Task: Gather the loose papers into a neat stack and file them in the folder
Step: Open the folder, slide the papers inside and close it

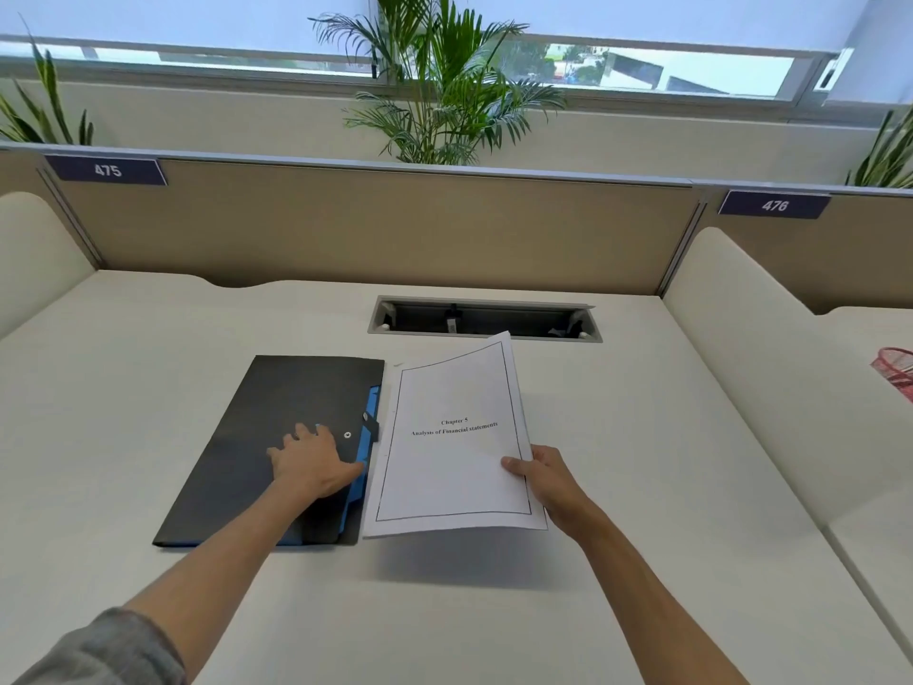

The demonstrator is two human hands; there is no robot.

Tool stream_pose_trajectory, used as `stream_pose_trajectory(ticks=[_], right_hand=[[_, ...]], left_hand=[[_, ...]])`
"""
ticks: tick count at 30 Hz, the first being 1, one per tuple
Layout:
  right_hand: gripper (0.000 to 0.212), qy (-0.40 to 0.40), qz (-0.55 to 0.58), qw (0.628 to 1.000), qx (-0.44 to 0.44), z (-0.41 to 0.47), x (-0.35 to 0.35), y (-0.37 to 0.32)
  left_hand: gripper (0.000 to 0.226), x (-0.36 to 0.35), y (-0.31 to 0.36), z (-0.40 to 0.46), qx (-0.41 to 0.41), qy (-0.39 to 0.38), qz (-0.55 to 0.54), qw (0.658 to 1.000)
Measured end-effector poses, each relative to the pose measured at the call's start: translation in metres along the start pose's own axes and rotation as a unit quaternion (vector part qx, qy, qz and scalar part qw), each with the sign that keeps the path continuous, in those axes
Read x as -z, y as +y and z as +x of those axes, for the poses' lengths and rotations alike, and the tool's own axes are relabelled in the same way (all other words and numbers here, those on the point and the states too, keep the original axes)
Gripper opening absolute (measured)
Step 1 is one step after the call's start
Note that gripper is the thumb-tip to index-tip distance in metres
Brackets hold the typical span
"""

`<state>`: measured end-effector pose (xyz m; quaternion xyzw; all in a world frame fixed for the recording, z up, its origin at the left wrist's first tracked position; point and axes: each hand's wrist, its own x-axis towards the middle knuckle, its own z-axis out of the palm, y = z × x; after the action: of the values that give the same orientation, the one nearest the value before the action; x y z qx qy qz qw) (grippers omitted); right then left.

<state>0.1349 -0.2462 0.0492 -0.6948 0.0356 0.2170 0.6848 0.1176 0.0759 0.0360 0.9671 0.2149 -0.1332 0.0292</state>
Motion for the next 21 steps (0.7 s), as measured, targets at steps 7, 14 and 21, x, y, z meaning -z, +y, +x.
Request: stream_pose_trajectory(ticks=[7, 14, 21], right_hand=[[0.020, 0.000, -0.002, 1.000, 0.000, 0.001, -0.003, 0.000], [0.022, -0.006, -0.001, 1.000, 0.001, -0.001, -0.006, -0.003], [0.023, -0.012, 0.011, 1.000, -0.008, -0.004, -0.009, -0.010]], left_hand=[[0.118, 0.007, -0.003, 0.002, 0.034, -0.041, -0.004, 0.999], [0.043, 0.023, 0.001, -0.006, -0.020, 0.028, -0.018, 0.999], [0.010, 0.045, 0.000, -0.016, -0.049, 0.059, -0.056, 0.995]])
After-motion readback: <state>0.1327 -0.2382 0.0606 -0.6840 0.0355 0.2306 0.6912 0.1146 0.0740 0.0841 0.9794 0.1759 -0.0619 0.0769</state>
